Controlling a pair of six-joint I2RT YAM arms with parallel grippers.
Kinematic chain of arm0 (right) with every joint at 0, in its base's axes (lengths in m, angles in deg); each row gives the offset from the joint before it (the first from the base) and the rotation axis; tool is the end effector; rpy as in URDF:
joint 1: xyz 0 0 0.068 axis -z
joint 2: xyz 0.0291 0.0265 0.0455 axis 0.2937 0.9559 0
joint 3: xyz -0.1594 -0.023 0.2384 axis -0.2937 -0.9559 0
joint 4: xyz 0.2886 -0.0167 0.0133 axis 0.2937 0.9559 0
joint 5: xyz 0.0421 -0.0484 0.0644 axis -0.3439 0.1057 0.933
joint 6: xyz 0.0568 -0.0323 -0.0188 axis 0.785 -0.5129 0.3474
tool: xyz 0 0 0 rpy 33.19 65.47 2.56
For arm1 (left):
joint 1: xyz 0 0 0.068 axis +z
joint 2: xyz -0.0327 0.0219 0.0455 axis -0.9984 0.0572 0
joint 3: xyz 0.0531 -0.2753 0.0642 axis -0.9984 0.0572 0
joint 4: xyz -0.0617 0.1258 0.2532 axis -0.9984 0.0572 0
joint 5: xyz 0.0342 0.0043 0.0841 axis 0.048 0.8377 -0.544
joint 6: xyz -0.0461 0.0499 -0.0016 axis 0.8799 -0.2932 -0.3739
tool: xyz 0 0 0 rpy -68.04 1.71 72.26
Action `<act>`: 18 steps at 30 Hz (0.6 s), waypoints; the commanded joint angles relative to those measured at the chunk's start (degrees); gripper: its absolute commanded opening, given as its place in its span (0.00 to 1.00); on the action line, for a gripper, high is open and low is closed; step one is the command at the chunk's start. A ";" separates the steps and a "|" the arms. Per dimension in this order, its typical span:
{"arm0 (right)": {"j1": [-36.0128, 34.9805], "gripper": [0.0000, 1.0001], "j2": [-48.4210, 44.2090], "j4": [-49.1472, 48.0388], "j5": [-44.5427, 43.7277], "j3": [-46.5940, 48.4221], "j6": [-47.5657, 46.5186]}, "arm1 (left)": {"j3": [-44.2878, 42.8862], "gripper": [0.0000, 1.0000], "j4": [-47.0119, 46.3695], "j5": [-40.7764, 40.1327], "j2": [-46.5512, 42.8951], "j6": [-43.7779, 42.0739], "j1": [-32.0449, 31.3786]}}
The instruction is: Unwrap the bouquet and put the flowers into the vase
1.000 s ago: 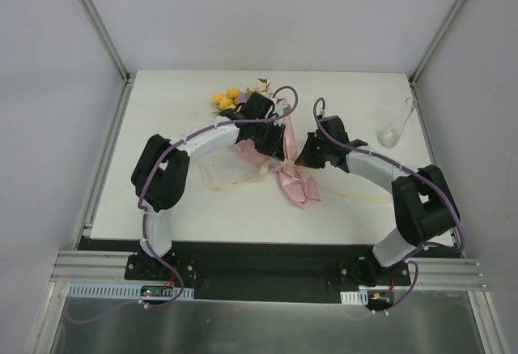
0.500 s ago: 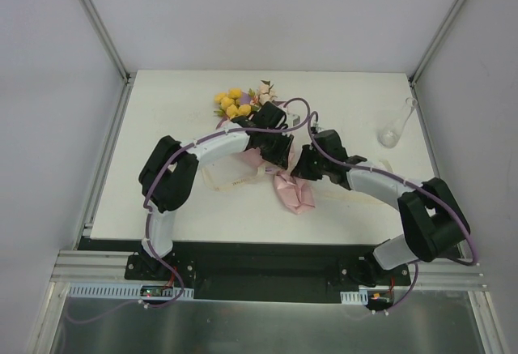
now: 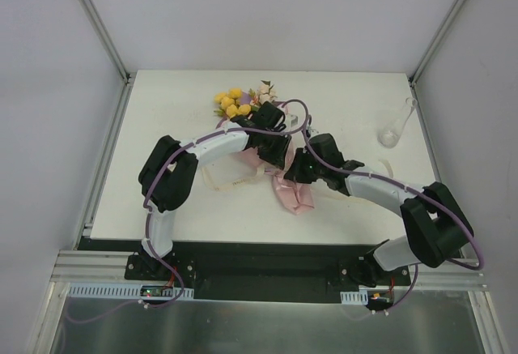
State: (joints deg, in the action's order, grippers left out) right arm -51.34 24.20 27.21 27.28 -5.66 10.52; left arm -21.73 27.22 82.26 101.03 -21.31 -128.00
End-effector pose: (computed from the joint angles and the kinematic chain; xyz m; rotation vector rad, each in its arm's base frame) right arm 0.2730 0.1999 0.1876 -0.4299 2.2446 0.7385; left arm 0.3553 -0.3352 0.1996 0.7754 2.4235 -0.7988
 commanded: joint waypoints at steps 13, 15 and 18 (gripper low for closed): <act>-0.63 0.01 4.49 -2.75 -1.15 -2.26 -0.11 | -4.45 0.30 6.63 -14.42 0.37 -7.57 -4.43; -0.54 0.01 4.58 -2.75 -1.15 -2.26 -0.02 | -4.97 0.30 6.98 -13.63 0.99 -7.22 -4.51; -0.63 0.01 4.67 -2.75 -0.98 -2.09 -0.02 | -5.59 0.30 6.98 -10.38 1.87 -6.95 -4.51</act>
State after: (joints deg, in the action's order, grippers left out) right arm -51.67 28.03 24.50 26.43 -8.07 11.00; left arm -24.40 33.56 69.58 101.69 -26.08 -131.36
